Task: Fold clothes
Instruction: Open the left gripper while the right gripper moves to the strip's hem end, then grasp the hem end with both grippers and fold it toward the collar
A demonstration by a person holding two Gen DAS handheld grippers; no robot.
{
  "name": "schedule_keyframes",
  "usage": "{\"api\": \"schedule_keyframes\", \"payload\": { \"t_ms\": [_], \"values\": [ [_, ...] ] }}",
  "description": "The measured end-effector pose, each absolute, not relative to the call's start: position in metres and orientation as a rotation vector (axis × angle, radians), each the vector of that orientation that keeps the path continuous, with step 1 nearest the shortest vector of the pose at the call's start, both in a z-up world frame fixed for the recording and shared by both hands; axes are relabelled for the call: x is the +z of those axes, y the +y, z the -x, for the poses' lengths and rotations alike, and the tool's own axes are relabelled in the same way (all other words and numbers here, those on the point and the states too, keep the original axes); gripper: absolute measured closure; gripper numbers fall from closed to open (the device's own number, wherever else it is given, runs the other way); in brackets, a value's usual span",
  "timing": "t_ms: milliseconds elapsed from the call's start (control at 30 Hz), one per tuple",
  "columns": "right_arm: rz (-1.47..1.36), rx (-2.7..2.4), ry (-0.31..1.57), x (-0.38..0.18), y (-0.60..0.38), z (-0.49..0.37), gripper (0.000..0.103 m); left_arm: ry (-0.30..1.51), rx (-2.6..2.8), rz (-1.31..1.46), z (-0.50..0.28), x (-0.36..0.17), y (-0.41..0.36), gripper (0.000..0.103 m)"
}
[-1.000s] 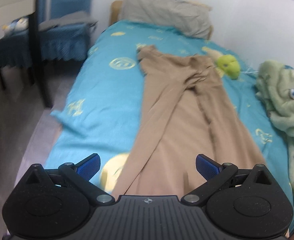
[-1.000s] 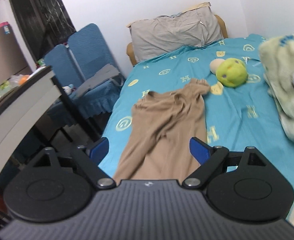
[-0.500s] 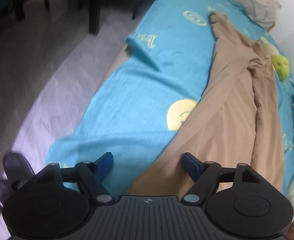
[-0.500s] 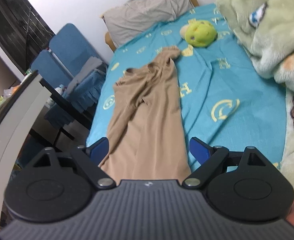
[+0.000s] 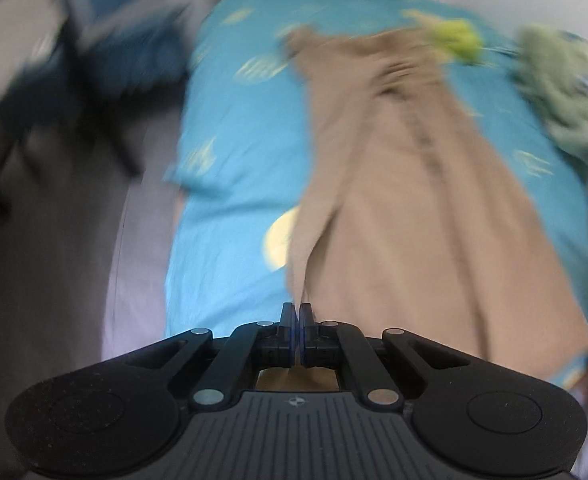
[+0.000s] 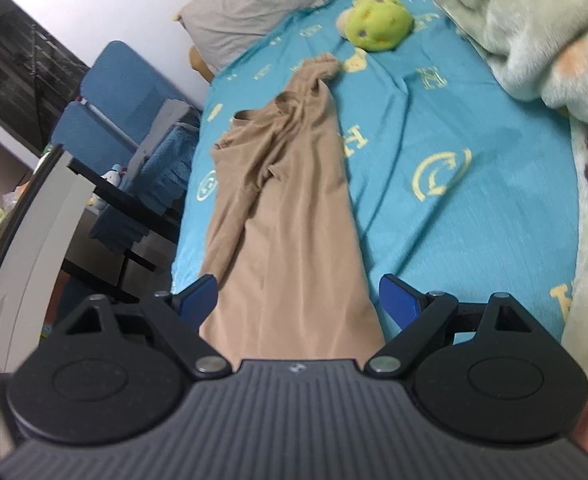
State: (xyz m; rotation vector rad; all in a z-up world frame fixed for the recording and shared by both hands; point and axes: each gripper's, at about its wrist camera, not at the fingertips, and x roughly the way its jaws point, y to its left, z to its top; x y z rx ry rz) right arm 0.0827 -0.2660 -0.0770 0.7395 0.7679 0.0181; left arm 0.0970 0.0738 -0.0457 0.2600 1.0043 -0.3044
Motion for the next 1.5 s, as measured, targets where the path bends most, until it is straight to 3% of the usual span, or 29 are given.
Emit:
{"api": "schedule_keyframes", "payload": {
  "t_ms": [100, 233, 400, 500, 567, 667, 833, 967, 1100, 1167, 1200, 1267, 1333, 1500],
  "values": [
    [-0.757, -0.007, 0.792, -0.083, -0.269, -0.084, 0.014, 0.900, -0.426, -0.366, -0.068, -0.019, 0.040, 0.102],
    [-0.747, -0.030, 0.838, -0.092, -0.267, -0.089, 0.014, 0.916, -0.579, -0.394, -0.043, -0.023, -0.004, 0.102],
    [-0.756, -0.027, 0.929, -0.108, -0.264, -0.093, 0.014, 1.064, -0.673, -0.390, -0.034, -0.076, -0.032, 0.098],
    [-0.762, -0.026, 0.985, -0.117, -0.262, -0.096, 0.014, 1.111, -0.641, -0.267, -0.046, -0.084, -0.013, 0.076],
    [-0.752, -0.035, 1.012, -0.121, -0.259, -0.097, 0.014, 1.123, -0.597, -0.109, -0.060, -0.080, 0.012, 0.040],
    [-0.754, -0.041, 1.055, -0.128, -0.256, -0.099, 0.014, 1.092, -0.496, 0.113, -0.078, -0.082, 0.055, 0.021],
    [-0.775, -0.012, 1.130, -0.142, -0.249, -0.103, 0.013, 1.200, -0.316, 0.324, -0.111, -0.116, 0.094, 0.021],
    [-0.753, 0.035, 1.175, -0.145, -0.238, -0.105, 0.013, 1.250, -0.327, 0.334, -0.115, -0.127, 0.089, 0.019],
    [-0.603, 0.094, 1.261, -0.141, -0.211, -0.100, 0.020, 1.281, -0.399, 0.262, -0.107, -0.125, 0.074, 0.022],
    [-0.518, 0.124, 1.304, -0.138, -0.196, -0.097, 0.022, 1.304, -0.437, 0.218, -0.101, -0.123, 0.066, 0.052],
    [-0.475, 0.139, 1.325, -0.137, -0.189, -0.096, 0.025, 1.315, -0.449, 0.199, -0.099, -0.122, 0.063, 0.061],
    [-0.388, 0.170, 1.366, -0.134, -0.174, -0.093, 0.058, 1.311, -0.448, 0.154, -0.094, -0.116, 0.061, 0.094],
    [-0.317, 0.177, 1.368, -0.126, -0.167, -0.089, 0.086, 1.291, -0.455, 0.131, -0.089, -0.107, 0.063, 0.097],
    [-0.310, 0.173, 1.231, -0.081, -0.178, -0.068, 0.089, 1.144, -0.456, 0.210, -0.077, -0.058, 0.091, 0.099]
  ]
}}
